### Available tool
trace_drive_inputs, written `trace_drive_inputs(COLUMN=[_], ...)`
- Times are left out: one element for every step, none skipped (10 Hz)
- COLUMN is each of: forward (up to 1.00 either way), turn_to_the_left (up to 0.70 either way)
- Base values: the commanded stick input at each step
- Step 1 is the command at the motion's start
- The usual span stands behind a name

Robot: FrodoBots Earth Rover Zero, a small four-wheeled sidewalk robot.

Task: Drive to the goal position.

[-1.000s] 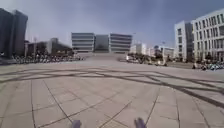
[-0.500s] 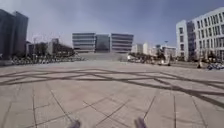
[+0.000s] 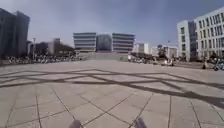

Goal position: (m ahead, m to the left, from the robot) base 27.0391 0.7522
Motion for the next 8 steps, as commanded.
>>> trace_drive_inputs(forward=[0.21,1.0,1.0,1.0,1.0,1.0,1.0,1.0], turn_to_the_left=[0.0,0.0,0.0,0.0,0.0,0.0,0.0,0.0])
